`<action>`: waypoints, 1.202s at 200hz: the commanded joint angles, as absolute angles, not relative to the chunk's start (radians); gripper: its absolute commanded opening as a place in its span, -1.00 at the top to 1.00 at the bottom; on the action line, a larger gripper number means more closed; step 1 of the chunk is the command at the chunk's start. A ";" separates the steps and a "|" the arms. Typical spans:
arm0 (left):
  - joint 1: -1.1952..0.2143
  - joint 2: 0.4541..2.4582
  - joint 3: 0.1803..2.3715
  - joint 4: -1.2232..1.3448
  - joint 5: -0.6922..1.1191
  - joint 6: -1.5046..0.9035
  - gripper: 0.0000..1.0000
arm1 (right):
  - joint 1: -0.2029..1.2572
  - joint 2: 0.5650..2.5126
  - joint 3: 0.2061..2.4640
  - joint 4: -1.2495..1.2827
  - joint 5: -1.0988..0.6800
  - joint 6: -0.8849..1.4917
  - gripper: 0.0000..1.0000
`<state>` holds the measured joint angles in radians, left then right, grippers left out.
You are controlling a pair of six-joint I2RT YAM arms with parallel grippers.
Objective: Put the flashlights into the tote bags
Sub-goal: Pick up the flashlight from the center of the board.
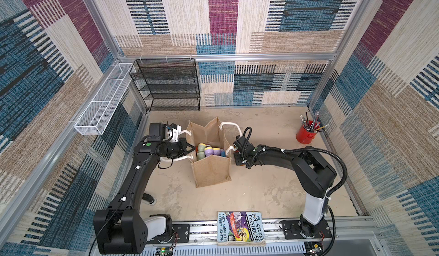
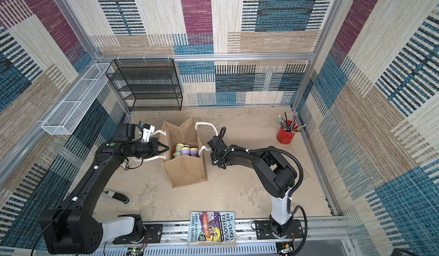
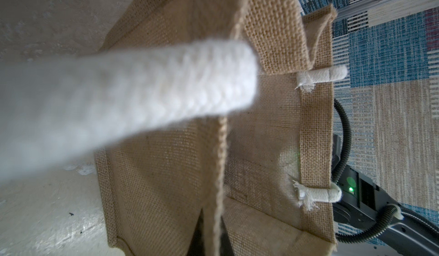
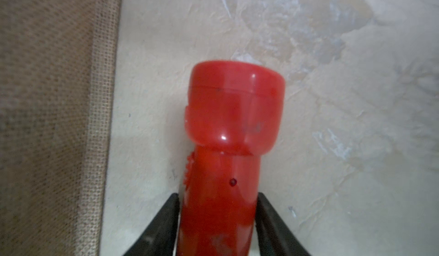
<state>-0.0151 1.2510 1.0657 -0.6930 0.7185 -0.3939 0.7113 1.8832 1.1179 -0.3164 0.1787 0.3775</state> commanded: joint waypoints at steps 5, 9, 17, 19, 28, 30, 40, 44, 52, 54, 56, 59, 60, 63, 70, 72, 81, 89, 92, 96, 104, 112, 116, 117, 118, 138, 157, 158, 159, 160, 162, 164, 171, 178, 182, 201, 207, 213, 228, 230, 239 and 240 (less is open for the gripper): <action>-0.012 1.244 1.065 -0.703 0.745 -0.373 0.91 | 0.714 1.883 1.091 -0.396 0.175 0.395 0.26; -0.012 1.244 1.065 -0.704 0.744 -0.373 0.91 | 0.714 1.878 1.085 -0.396 0.179 0.396 0.27; -0.012 1.244 1.064 -0.703 0.744 -0.373 0.91 | 0.714 1.866 1.073 -0.397 0.186 0.399 0.29; -0.013 1.244 1.064 -0.703 0.743 -0.373 0.91 | 0.715 1.864 1.069 -0.397 0.188 0.398 0.30; -0.013 1.244 1.063 -0.700 0.742 -0.374 0.91 | 0.713 1.850 1.056 -0.400 0.195 0.396 0.32; -0.013 1.244 1.062 -0.700 0.742 -0.374 0.91 | 0.713 1.848 1.054 -0.400 0.197 0.396 0.33; -0.012 1.245 1.063 -0.697 0.742 -0.376 0.91 | 0.710 1.837 1.047 -0.406 0.204 0.394 0.38; -0.012 1.246 1.063 -0.695 0.743 -0.376 0.91 | 0.709 1.832 1.045 -0.409 0.208 0.393 0.40; -0.011 1.246 1.063 -0.692 0.742 -0.377 0.91 | 0.705 1.824 1.041 -0.415 0.214 0.393 0.42; -0.011 1.247 1.063 -0.693 0.742 -0.377 0.91 | 0.704 1.822 1.040 -0.415 0.214 0.392 0.43; -0.012 1.246 1.063 -0.693 0.743 -0.376 0.91 | 0.703 1.818 1.039 -0.416 0.215 0.393 0.43; -0.011 1.246 1.063 -0.692 0.743 -0.377 0.91 | 0.701 1.816 1.038 -0.418 0.217 0.393 0.43; -0.011 1.247 1.063 -0.692 0.743 -0.377 0.91 | 0.701 1.814 1.037 -0.418 0.218 0.393 0.44; -0.010 1.247 1.063 -0.691 0.743 -0.377 0.91 | 0.699 1.809 1.036 -0.419 0.219 0.393 0.44; -0.008 1.248 1.063 -0.691 0.742 -0.377 0.92 | 0.693 1.796 1.032 -0.421 0.219 0.393 0.45; -0.008 1.247 1.063 -0.690 0.743 -0.377 0.91 | 0.691 1.791 1.031 -0.422 0.219 0.393 0.45; -0.007 1.250 1.063 -0.692 0.745 -0.377 0.91 | 0.681 1.766 1.023 -0.424 0.217 0.396 0.45; -0.005 1.249 1.062 -0.694 0.745 -0.377 0.91 | 0.668 1.736 1.012 -0.424 0.214 0.400 0.46; -0.005 1.247 1.063 -0.695 0.746 -0.377 0.91 | 0.660 1.719 1.004 -0.425 0.210 0.403 0.45; -0.003 1.245 1.063 -0.696 0.747 -0.376 0.92 | 0.653 1.705 0.998 -0.425 0.208 0.403 0.45; -0.003 1.241 1.062 -0.696 0.747 -0.376 0.92 | 0.634 1.665 0.981 -0.423 0.203 0.406 0.46; -0.004 1.236 1.060 -0.697 0.747 -0.376 0.92 | 0.612 1.621 0.964 -0.427 0.195 0.409 0.45; -0.002 1.233 1.060 -0.696 0.747 -0.376 0.92 | 0.601 1.598 0.956 -0.429 0.191 0.410 0.46; -0.002 1.232 1.060 -0.696 0.746 -0.376 0.92 | 0.597 1.595 0.954 -0.429 0.190 0.410 0.46; -0.002 1.232 1.060 -0.696 0.747 -0.376 0.92 | 0.594 1.588 0.953 -0.429 0.190 0.411 0.46; -0.002 1.225 1.057 -0.694 0.749 -0.376 0.92 | 0.537 1.472 0.938 -0.447 0.166 0.400 0.45; -0.001 1.227 1.054 -0.692 0.754 -0.374 0.92 | 0.497 1.374 0.976 -0.482 0.154 0.386 0.44; -0.001 1.226 1.054 -0.692 0.755 -0.374 0.92 | 0.496 1.369 0.979 -0.485 0.155 0.385 0.43; -0.001 1.227 1.055 -0.692 0.755 -0.374 0.92 | 0.494 1.365 0.983 -0.487 0.155 0.385 0.43; 0.000 1.227 1.055 -0.692 0.755 -0.374 0.92 | 0.493 1.360 0.986 -0.489 0.155 0.383 0.43; 0.000 1.228 1.055 -0.692 0.756 -0.373 0.92 | 0.491 1.352 0.994 -0.493 0.155 0.382 0.43; -0.001 1.227 1.055 -0.692 0.757 -0.373 0.92 | 0.490 1.343 1.000 -0.498 0.156 0.381 0.43; 0.000 1.229 1.055 -0.691 0.760 -0.374 0.92 | 0.481 1.319 1.027 -0.509 0.159 0.377 0.41; 0.000 1.232 1.055 -0.689 0.764 -0.376 0.92 | 0.472 1.296 1.053 -0.524 0.160 0.379 0.41; -0.001 1.231 1.055 -0.688 0.767 -0.377 0.92 | 0.471 1.285 1.075 -0.531 0.159 0.380 0.41; 0.000 1.232 1.052 -0.678 0.782 -0.382 0.92 | 0.471 1.264 1.175 -0.524 0.074 0.377 0.43; 0.000 1.231 1.052 -0.677 0.784 -0.383 0.92 | 0.470 1.264 1.203 -0.517 0.030 0.378 0.44; -0.001 1.231 1.052 -0.674 0.787 -0.383 0.92 | 0.474 1.270 1.228 -0.509 -0.016 0.385 0.46; 0.000 1.232 1.051 -0.674 0.791 -0.383 0.92 | 0.516 1.290 1.288 -0.490 -0.057 0.396 0.47; -0.001 1.232 1.051 -0.673 0.791 -0.383 0.92 | 0.525 1.296 1.298 -0.486 -0.057 0.395 0.47; 0.000 1.234 1.050 -0.671 0.792 -0.385 0.92 | 0.574 1.321 1.339 -0.483 -0.056 0.389 0.47; 0.000 1.235 1.050 -0.670 0.792 -0.385 0.92 | 0.579 1.322 1.344 -0.483 -0.056 0.388 0.47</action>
